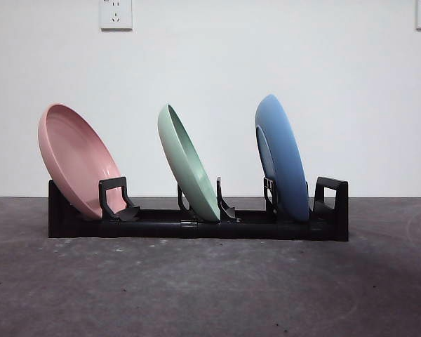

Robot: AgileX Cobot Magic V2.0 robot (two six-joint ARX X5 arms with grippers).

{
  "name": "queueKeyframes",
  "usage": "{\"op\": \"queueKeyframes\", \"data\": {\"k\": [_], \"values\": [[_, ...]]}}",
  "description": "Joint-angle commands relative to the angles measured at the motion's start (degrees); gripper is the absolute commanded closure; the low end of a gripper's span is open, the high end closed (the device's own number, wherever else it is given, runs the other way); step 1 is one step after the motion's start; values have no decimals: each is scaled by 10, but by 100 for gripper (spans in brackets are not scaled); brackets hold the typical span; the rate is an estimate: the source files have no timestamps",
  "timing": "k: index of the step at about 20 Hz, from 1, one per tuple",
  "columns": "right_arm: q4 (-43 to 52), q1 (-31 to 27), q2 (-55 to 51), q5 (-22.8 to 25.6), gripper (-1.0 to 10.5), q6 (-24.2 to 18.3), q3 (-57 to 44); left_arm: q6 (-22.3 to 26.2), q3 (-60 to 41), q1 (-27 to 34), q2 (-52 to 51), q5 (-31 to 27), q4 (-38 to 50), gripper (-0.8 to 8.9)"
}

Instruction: Place the plate

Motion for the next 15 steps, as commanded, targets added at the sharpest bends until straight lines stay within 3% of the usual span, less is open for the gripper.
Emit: {"op": "queueKeyframes", "data": {"k": [1,4,8,11,15], "values": [[2,0,0,-23,931,108,12,-65,2,0,0,2,11,806],[-41,0,3,-78,931,147,39,-107,16,0,0,33,25,803],[-144,0,38,-147,931,118,98,-101,82,0,16,107,-35,803],[-198,0,80,-209,931,73,146,-60,149,0,46,163,-109,803],[-277,0,147,-287,931,16,221,42,255,0,109,229,-241,803]]}}
